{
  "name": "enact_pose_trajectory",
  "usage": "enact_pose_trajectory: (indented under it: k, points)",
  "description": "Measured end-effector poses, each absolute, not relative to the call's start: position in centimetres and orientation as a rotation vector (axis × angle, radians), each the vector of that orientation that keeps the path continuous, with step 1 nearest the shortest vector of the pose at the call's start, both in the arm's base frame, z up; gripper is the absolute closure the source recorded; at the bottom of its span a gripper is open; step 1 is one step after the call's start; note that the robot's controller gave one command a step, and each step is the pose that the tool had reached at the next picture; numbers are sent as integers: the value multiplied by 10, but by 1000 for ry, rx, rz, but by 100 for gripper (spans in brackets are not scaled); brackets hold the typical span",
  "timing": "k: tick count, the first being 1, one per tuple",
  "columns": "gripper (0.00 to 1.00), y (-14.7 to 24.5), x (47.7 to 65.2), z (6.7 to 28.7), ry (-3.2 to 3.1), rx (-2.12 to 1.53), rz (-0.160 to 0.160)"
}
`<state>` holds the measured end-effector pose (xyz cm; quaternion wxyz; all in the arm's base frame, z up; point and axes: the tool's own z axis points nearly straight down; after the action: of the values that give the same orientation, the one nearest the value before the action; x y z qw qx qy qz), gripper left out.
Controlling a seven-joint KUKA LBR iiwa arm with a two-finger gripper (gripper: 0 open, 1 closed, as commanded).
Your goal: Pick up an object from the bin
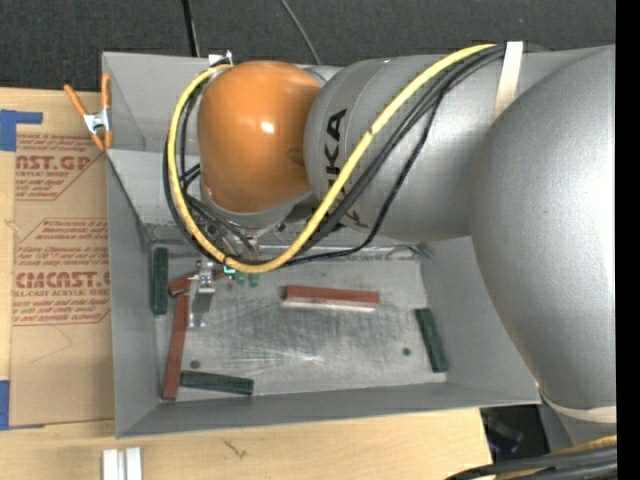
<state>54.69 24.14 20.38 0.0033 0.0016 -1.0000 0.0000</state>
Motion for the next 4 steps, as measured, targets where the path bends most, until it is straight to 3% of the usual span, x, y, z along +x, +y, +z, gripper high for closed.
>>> enact_pose_trajectory:
  k: [1,2,3,4]
  points:
    - [0,240,549,209,-3143,1,-3]
    - [0,237,564,170,-3116,-440,-7]
    - [0,221,577,134,-3078,-627,1]
    - [0,203,530,86,-3138,-176,-1]
